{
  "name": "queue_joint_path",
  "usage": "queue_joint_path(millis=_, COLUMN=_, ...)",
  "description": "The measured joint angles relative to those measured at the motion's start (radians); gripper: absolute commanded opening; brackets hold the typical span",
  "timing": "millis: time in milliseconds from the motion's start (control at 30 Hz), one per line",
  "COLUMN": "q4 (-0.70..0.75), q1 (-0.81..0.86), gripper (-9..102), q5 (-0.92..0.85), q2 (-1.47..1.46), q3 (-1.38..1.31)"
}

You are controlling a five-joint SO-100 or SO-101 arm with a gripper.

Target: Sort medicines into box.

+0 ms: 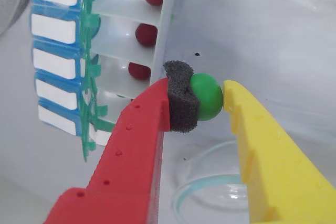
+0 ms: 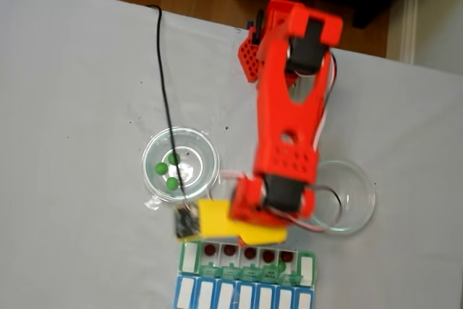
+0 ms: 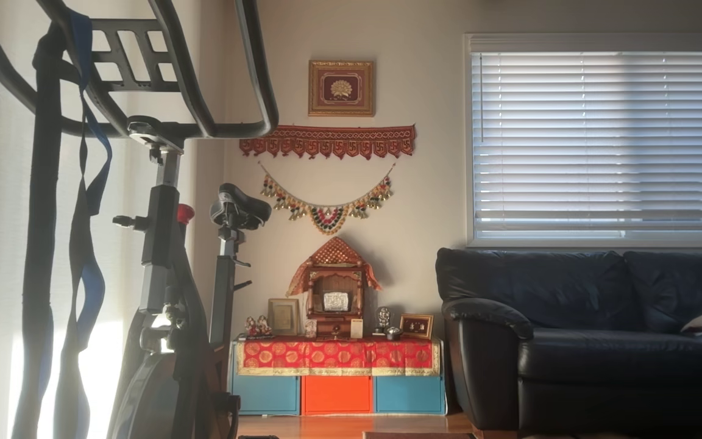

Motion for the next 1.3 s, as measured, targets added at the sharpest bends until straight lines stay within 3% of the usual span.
queue_joint_path(millis=300, q4=-0.017, q1=-0.075, gripper=2, q5=0.083, q2=-0.135, q3=-0.086)
queue_joint_path(millis=1300, q4=-0.037, q1=-0.075, gripper=2, q5=0.298, q2=-0.249, q3=-0.250)
